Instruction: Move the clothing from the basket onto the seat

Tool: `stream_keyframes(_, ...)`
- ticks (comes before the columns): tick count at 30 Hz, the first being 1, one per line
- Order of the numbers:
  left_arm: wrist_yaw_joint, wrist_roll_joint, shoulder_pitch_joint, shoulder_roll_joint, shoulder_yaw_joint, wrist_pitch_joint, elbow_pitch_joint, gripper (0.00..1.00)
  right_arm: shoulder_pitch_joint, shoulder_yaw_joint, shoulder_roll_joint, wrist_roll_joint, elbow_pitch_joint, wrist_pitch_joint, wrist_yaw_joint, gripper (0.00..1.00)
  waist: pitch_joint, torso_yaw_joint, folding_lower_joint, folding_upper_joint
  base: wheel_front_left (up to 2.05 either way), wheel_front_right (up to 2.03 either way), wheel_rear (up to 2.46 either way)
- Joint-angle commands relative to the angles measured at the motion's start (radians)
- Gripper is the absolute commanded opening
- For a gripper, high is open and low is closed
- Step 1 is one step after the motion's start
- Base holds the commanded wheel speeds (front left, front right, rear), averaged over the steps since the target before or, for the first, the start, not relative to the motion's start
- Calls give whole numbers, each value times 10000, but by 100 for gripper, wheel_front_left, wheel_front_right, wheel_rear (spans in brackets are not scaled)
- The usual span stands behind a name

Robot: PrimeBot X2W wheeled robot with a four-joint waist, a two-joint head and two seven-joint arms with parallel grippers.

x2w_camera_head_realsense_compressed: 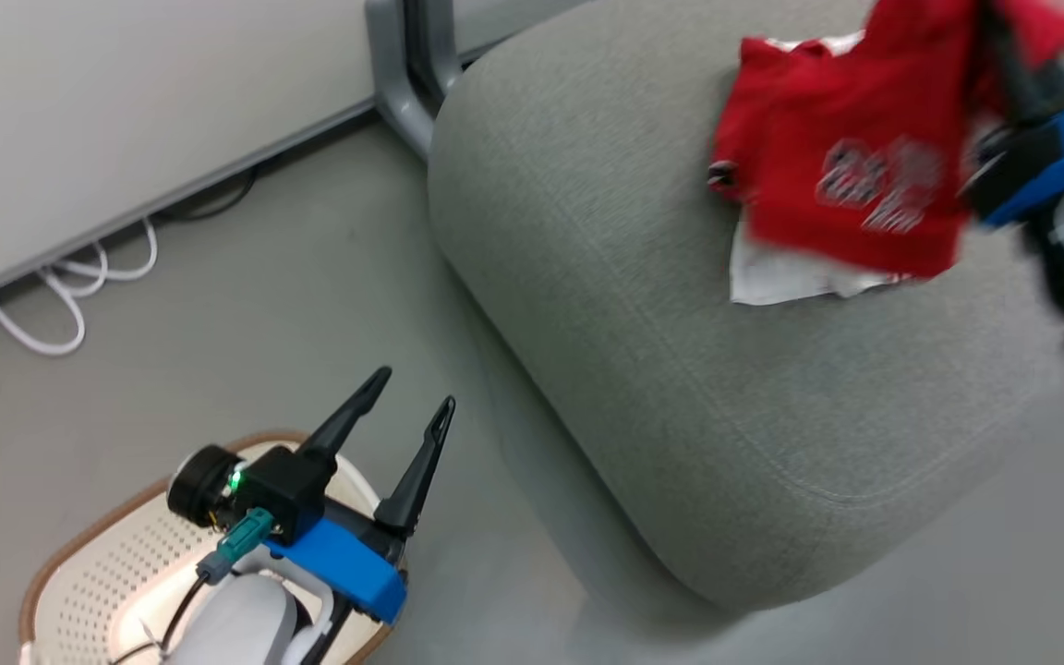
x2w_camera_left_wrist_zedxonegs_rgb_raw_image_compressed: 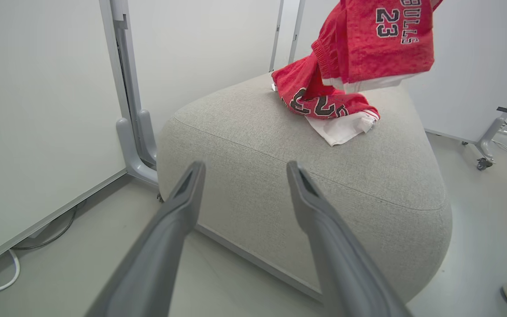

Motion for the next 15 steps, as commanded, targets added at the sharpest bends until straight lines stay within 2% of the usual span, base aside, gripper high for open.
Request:
stream_keyframes(1,-35,52,-362,166,-71,-29,-85,100,-600,-578,-268,8,153,-158,-8,0,874,666,-1,0,0,0,0)
stream_keyframes(5,-35,109,-1045,367,-377,-21,-355,100,-1719,-2162,-1049,-688,721,-349,-3,0,1893,1312,-1,0,0,0,0)
stream_keyframes(9,-35,177,-1719,519,-591,32,-653,100,-2248,-3297,-1531,-1124,1108,-518,-3,0,2770,1942,-1,0,0,0,0)
stream_keyframes(13,-36,279,-2213,676,-708,120,-1004,100,-2095,-4091,-1545,-1253,1471,-721,-3,0,3488,2389,-1,0,0,0,0)
stream_keyframes(15,-35,317,-2352,749,-692,112,-1133,100,-1882,-4335,-1347,-1334,1764,-923,-3,0,3717,2508,-1,0,0,0,0)
